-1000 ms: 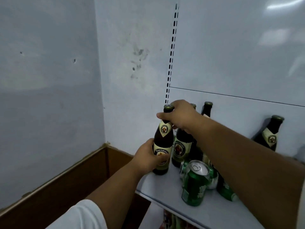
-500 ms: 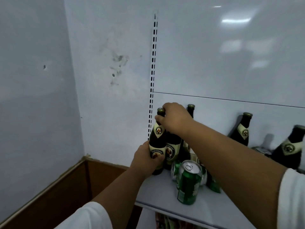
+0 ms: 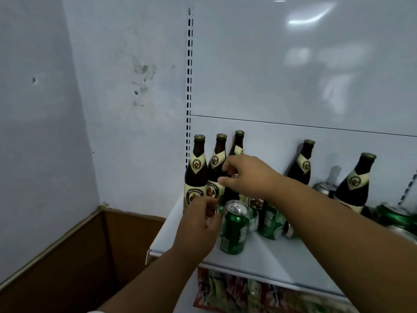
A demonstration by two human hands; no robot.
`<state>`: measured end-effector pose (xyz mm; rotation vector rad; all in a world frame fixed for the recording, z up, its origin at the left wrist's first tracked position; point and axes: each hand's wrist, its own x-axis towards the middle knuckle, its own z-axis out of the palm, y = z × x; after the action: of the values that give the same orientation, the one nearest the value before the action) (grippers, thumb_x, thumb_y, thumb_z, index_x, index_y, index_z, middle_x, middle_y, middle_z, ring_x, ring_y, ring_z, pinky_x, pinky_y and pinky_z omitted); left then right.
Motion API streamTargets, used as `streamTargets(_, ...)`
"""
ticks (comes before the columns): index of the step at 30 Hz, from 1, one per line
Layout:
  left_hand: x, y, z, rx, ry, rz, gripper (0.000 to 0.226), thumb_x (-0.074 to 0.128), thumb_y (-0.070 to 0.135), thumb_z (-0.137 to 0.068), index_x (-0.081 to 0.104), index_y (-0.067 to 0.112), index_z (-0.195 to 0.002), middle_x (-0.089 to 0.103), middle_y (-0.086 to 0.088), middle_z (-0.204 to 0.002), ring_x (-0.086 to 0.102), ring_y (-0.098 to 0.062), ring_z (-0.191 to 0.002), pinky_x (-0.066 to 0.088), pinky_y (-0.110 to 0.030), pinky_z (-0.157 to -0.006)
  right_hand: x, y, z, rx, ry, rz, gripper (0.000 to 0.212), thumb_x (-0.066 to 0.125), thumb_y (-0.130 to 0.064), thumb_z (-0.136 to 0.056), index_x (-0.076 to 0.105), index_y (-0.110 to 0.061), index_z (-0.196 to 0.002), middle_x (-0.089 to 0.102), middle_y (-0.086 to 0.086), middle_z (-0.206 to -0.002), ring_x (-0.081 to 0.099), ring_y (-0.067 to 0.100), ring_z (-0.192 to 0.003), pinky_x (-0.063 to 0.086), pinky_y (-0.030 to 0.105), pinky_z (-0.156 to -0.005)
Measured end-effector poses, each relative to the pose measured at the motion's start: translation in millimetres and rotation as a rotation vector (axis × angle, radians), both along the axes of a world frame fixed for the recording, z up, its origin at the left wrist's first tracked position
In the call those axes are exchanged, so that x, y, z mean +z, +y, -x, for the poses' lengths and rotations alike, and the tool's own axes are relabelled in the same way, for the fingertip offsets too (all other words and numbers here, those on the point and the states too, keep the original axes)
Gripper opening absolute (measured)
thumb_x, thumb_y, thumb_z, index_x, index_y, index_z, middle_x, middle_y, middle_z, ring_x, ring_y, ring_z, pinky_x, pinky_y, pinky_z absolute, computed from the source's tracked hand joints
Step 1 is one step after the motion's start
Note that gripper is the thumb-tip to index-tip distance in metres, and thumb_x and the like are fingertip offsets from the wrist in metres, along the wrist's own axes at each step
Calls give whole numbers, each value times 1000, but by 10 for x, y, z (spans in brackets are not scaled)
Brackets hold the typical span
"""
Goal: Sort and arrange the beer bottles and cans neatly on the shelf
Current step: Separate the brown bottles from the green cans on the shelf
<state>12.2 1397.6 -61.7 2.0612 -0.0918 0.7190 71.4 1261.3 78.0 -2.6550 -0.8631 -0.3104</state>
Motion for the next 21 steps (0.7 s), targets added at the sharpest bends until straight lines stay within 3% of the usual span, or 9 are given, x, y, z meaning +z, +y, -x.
streamTargets(3,-138,-81,109,-25,78,-18,37,64,21,-90,51,30,-124,55,17,-107,53,3,-97,47,-15,-77,-159,-159,39,22,89,123,29,63,-50,-89,61,-24,-103,62,-6,-94,58,12,-83,49,29,-71)
streamTargets(8,-78,-214,128,45,170,56,37,56,15,-94,51,29,-128,57,12,-115,54,0,-102,39,-9,-75,-394,-382,-88,-25,172,81,18,45,-16,-99,63,-12,-99,62,2,-92,57,21,-84,45,26,-65)
streamTargets(12,-5,-182,-37,143,291,-11,42,45,6,-96,54,21,-134,58,1,-132,52,-14,-120,37,-19,-96,-514,-511,-260,-46,115,358,41,47,1,-87,63,-15,-121,63,9,-116,59,26,-102,53,37,-87)
streamTargets(14,6,-175,-75,98,360,-39,45,42,2,-97,54,22,-136,56,-1,-138,50,-18,-126,34,-19,-95,-531,-488,-286,-5,36,521,41,50,3,-84,61,-12,-121,62,11,-113,58,28,-102,52,41,-88)
streamTargets(17,10,-169,-113,20,386,-96,49,40,-3,-97,53,21,-138,54,-2,-140,48,-19,-128,32,-17,-93,-482,-443,-265,59,-134,730,26,59,-17,-88,60,-14,-114,64,8,-107,56,27,-99,47,37,-86)
streamTargets(21,-45,-128,-141,10,358,-89,46,41,0,-97,56,22,-134,58,-1,-134,52,-19,-123,36,-21,-94,-562,-382,-352,19,-77,949,61,74,-52,-77,55,-18,-125,65,3,-116,59,25,-110,35,43,-105)
